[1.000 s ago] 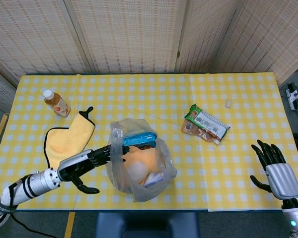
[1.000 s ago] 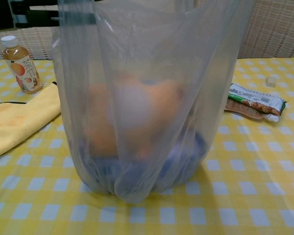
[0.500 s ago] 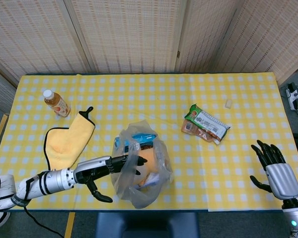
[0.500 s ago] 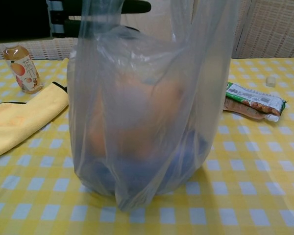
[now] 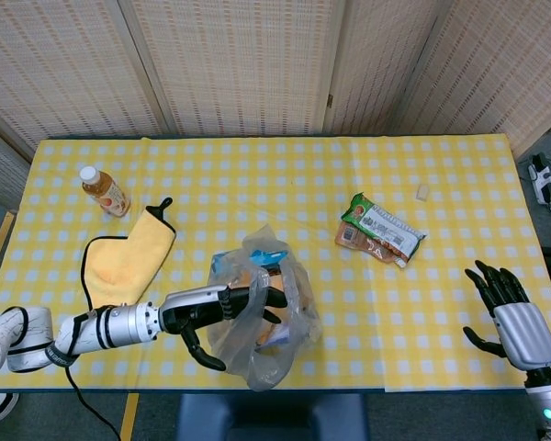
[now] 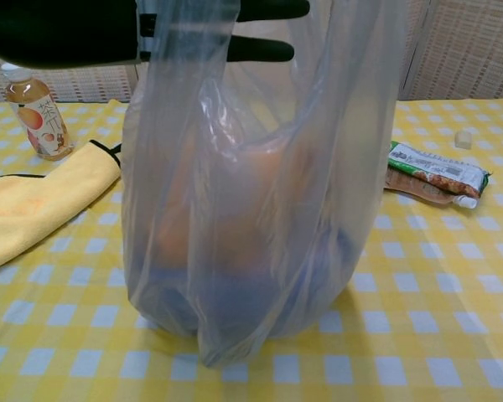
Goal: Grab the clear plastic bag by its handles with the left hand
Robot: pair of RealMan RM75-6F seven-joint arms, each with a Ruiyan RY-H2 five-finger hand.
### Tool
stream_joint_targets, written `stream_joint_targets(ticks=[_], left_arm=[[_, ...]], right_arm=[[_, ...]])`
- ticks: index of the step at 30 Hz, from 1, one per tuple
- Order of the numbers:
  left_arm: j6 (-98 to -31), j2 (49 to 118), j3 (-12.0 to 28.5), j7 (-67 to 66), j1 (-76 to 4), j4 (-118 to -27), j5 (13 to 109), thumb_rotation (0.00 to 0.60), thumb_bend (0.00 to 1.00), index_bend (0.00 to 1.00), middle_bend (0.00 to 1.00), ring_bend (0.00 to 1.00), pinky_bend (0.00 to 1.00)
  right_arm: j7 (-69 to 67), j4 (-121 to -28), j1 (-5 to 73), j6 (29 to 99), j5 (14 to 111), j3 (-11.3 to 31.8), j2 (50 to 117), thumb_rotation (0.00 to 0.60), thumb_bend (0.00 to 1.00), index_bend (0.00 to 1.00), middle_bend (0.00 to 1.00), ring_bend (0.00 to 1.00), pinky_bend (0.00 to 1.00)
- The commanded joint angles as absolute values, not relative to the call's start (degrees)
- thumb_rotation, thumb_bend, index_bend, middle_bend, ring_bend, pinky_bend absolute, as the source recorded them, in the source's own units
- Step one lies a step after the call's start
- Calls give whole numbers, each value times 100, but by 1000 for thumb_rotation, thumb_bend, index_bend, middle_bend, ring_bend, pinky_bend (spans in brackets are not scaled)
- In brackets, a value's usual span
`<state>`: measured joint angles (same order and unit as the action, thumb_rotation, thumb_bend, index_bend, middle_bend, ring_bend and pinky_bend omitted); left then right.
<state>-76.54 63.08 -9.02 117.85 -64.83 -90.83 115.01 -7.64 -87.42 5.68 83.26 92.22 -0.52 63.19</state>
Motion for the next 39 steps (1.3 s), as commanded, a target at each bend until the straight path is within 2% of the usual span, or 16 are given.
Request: stream_joint_targets(ticks=[1,11,29,35,39], left_arm=[[-7670,6394,-913,11865,-6541,-8994,11443,600,208,86,71,0,95],[-7773,6511,-1014,12462,-6914,-8838,11585,600,186,29,1,0,48],[-7894,6814,-1032,13902,-7443,-8593,11331,600,167,0,0,0,19],[-7842,6821,-963,14071,-7559,-8635,11118,600,164,0,0,0,54],[-7805,6779,-944,14083,-7566,-8719,10990,600,166,0,0,0,150]], right_arm=[[-797,-8730,567,8334,9220,-50,6306,600,284,0,0,0,0],[-902,-8689,587,8268,9167,-47,6279,600,285,0,0,0,0],[-1074,-8711,557,8283,9204,-99,6179,600,284,0,0,2,0],[-1086,-8690,536,8305,9155,-79,6168,600,286,0,0,4,0],[-1110,-8678,529,8308,9170,-92,6156,600,285,0,0,4,0]])
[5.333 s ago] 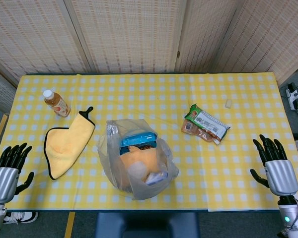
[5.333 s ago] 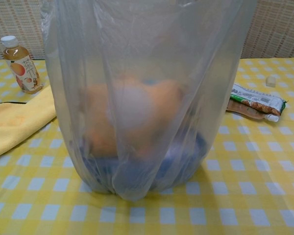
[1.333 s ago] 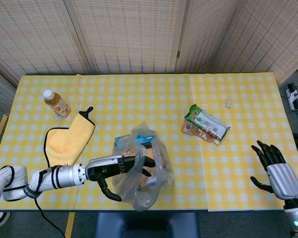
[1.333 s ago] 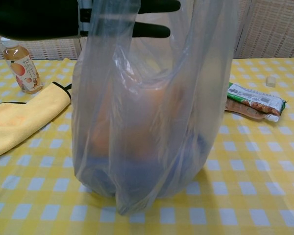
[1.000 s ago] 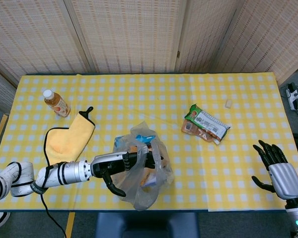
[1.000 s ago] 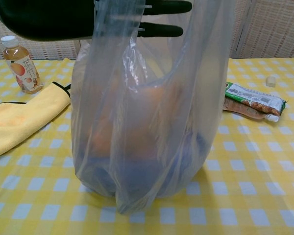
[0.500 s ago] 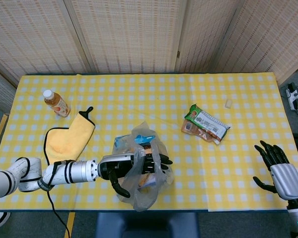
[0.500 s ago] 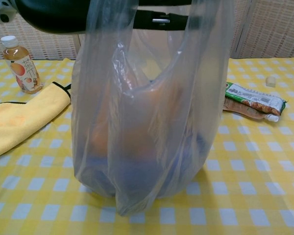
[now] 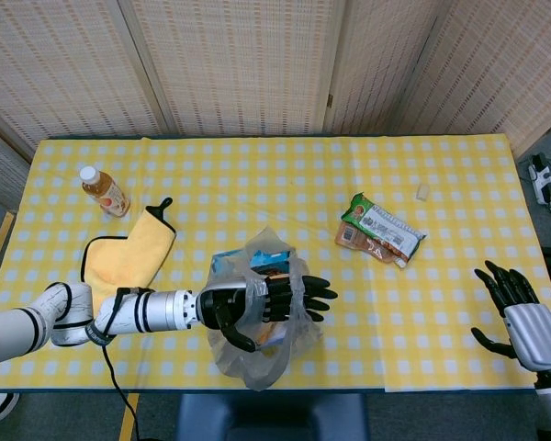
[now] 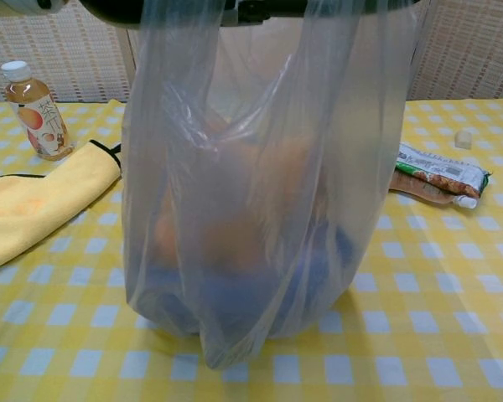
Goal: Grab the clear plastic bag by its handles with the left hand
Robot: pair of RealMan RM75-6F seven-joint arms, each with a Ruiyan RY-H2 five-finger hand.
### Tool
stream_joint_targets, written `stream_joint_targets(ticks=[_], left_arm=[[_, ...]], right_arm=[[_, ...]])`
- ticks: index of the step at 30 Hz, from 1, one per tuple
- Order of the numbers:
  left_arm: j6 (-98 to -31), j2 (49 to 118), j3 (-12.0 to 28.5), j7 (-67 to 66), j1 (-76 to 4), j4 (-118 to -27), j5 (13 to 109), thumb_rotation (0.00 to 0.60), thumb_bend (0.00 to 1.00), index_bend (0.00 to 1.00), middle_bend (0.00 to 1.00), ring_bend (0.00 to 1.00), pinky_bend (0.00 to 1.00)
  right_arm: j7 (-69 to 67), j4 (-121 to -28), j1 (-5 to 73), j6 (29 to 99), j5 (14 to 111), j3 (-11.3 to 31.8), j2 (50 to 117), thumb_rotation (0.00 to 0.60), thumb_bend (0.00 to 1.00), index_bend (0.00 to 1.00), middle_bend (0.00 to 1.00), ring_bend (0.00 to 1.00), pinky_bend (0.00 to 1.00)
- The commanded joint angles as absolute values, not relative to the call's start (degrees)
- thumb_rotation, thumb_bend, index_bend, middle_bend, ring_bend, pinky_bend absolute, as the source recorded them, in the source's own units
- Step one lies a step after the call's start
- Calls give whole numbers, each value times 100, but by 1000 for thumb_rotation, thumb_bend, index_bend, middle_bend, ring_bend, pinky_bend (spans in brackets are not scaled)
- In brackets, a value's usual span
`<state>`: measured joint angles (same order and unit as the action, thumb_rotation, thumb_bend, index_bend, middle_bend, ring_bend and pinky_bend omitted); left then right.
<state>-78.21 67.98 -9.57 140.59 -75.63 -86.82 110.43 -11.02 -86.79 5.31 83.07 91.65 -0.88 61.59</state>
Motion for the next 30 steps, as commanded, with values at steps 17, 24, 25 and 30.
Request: stream_joint_targets(ticks=[17,24,25,30], left_arm=[[-6885,6225,-754,12877,-7370,-9912,10113,600,211,395,529,628,785],[-6515,5973,-617,11960,-7189,-10394,9722,600,428,589,791,853,997],[-6484,5949,-594,11814,-7129,-10460,9651,600,432,584,795,856,1000],[-6499,5910,-494,11112,-6818,-10578,9471,600,511,556,795,856,1000]], right_arm=[[-1140,-8677,523,8323,9187,-90,6142,600,284,0,0,4,0],[-1116,-8690,522,8324,9213,-103,6143,600,285,0,0,4,0],[-1114,-8695,523,8319,9217,-108,6140,600,285,0,0,4,0],[-1097,-8715,537,8276,9226,-124,6132,600,285,0,0,3,0]])
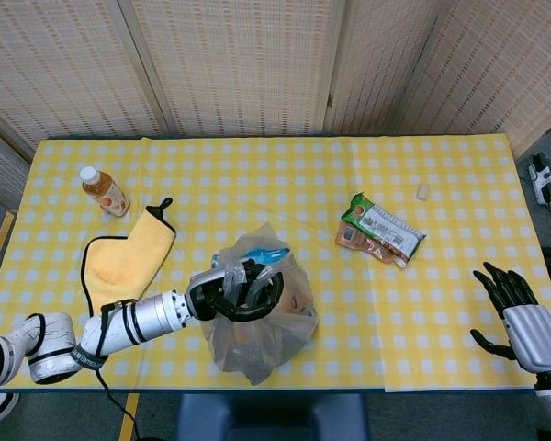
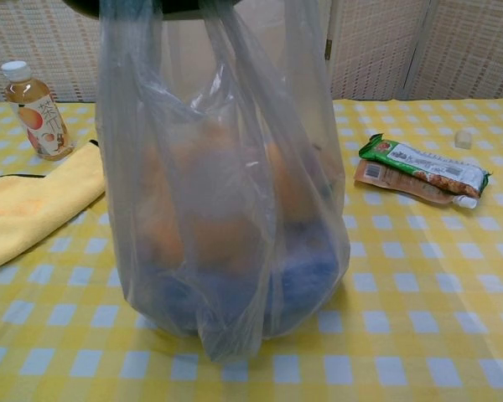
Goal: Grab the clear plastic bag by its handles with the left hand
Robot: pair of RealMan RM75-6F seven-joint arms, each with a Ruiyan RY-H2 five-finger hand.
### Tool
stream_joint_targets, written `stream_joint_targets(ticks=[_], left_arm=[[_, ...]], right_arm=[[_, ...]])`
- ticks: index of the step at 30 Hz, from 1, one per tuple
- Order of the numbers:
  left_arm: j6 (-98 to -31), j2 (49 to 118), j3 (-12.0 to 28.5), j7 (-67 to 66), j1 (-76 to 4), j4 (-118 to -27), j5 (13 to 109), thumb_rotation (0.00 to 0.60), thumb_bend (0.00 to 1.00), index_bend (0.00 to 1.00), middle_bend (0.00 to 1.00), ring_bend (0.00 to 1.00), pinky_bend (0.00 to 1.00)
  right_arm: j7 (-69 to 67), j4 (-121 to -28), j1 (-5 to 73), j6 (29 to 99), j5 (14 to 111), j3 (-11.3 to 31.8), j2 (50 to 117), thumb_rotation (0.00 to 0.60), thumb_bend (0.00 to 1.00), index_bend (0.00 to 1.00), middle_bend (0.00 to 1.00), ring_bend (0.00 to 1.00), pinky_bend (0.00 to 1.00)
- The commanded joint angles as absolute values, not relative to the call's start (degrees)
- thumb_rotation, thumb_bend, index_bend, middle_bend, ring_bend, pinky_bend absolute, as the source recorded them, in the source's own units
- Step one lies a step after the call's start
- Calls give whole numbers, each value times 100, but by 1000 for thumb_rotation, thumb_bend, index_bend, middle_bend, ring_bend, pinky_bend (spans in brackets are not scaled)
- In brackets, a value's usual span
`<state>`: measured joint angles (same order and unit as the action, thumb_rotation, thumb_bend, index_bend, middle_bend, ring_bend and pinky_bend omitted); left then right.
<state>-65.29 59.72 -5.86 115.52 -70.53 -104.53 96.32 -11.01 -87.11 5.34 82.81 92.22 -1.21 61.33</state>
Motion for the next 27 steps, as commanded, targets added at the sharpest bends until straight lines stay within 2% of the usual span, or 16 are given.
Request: stream_joint_targets(ticks=[1,8,20,27], left_arm=[[-6494,5906,-473,10981,-6772,-10593,9446,600,518,555,795,856,1000],[-6488,5781,-306,10635,-6509,-10768,9408,600,521,557,795,856,1000],[-6401,5180,128,10508,-6255,-11177,9252,600,519,557,795,856,1000],[-6170,4220,934,10553,-6489,-11615,8898,600,519,558,795,856,1000]], right_arm=[[-1095,-8718,537,8275,9230,-127,6132,600,284,0,0,3,0],[-1047,-8757,549,8273,9258,-131,6139,600,284,0,0,4,0],[-952,-8821,569,8285,9374,-174,6153,600,285,0,0,3,0],[-1099,-8811,502,8494,9551,-233,6098,600,285,0,0,3,0]])
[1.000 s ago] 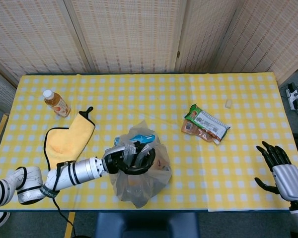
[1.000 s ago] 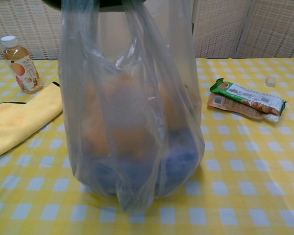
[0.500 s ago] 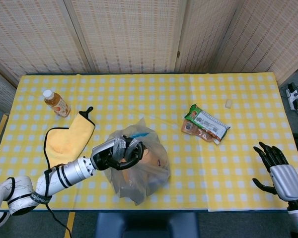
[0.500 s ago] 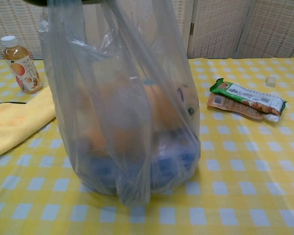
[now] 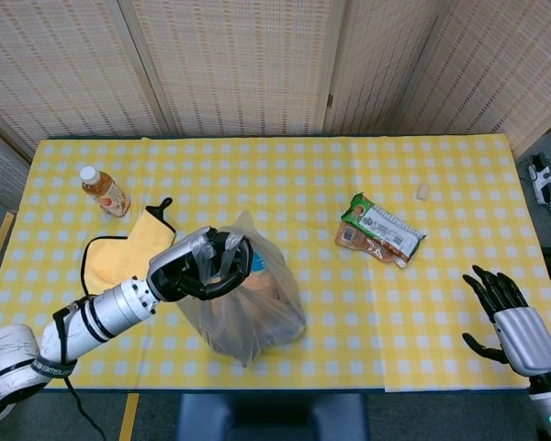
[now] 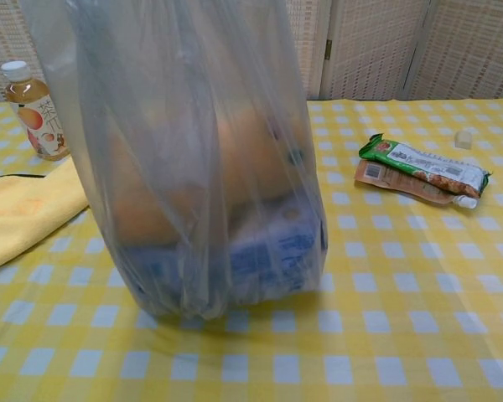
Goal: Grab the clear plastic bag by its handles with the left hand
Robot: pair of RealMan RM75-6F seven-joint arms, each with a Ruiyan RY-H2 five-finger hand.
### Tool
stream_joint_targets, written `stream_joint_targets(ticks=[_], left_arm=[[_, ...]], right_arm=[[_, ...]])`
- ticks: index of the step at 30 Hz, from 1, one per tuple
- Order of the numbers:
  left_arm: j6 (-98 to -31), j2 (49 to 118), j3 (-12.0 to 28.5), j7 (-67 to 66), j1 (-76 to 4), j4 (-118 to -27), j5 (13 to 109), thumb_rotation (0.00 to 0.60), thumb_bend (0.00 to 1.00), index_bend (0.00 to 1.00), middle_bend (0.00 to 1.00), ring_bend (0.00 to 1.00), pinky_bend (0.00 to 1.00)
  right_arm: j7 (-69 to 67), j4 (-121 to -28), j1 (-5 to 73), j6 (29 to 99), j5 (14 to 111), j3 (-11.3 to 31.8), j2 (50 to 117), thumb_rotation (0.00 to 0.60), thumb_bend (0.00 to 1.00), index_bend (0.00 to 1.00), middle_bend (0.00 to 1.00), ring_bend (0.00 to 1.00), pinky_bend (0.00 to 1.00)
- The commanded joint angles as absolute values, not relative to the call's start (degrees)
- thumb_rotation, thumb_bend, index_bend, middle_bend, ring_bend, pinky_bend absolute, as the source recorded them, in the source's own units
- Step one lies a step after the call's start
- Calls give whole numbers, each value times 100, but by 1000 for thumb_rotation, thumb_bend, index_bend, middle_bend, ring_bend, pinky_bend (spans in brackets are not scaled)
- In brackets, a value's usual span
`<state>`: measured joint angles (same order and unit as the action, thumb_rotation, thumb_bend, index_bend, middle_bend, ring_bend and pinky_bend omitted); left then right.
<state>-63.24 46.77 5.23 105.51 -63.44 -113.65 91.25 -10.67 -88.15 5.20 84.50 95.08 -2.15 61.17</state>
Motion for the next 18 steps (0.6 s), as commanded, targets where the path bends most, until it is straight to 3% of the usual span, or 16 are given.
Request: stream_joint_targets(ticks=[1,6,9,18], left_arm=[[-6099,4003,1125,10511,-6549,-11737,8758,600,519,558,795,856,1000],[-5849,3229,1793,10508,-6624,-12185,8237,600,519,558,795,856,1000],[-5736,3063,1968,10585,-6537,-12286,8110,600,519,558,795,856,1000],[-5455,3452,2104,10583,-6281,-12088,8442,600,520,561,795,856,1000]], right_arm=[[-1132,-8809,489,8537,9595,-248,6087,600,285,0,0,3,0],[-1227,-8799,443,8668,9708,-294,6052,600,285,0,0,4,0],[-1229,-8798,435,8694,9732,-302,6050,600,285,0,0,4,0],[-1129,-8822,463,8599,9697,-306,6079,600,285,0,0,4,0]])
